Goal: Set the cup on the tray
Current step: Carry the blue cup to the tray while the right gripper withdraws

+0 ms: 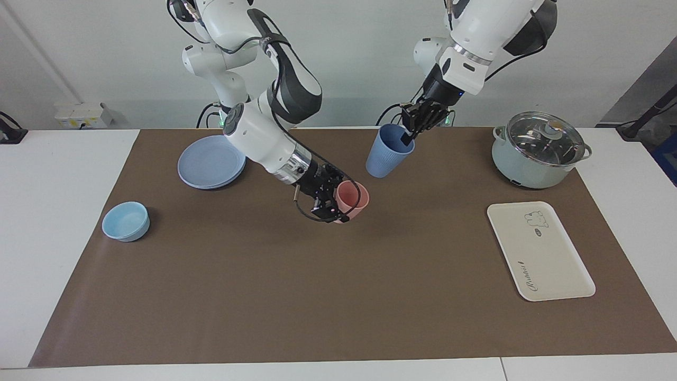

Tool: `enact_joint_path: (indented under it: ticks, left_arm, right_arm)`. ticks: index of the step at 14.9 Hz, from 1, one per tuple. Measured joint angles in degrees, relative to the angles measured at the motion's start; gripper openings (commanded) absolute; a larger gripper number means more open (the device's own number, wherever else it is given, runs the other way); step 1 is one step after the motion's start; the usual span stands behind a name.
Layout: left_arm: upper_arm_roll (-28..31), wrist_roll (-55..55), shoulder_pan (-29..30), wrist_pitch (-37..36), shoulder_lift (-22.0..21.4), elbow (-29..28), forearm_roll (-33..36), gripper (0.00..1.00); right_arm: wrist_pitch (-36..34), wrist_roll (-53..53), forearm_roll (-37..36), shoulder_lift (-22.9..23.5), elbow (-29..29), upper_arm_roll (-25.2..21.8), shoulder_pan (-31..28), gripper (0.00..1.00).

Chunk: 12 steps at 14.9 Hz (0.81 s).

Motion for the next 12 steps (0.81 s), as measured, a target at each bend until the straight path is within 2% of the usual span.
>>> enact_joint_path:
  ticks: [4, 8, 12]
  left_arm:
    - [0.1, 12.6, 7.1, -1.0, -1.8, -4.3, 1.4, 0.0]
    - [0.4, 29.6, 18.6, 2.4, -4.1, -12.0, 1.4, 0.0]
    - [0.5, 45.5, 28.4, 7.6, -2.8, -15.4, 1.7, 0.0]
  right_arm:
    - [-2.0, -1.3, -0.8, 0.0, 0.0, -0.1, -5.2, 0.0]
    - [-9.2, -8.9, -0.6, 0.3, 0.0, -0.3, -16.0, 0.0]
    - [-17.3, -19.9, 2.9, 2.7, 0.7, -0.3, -26.2, 0.0]
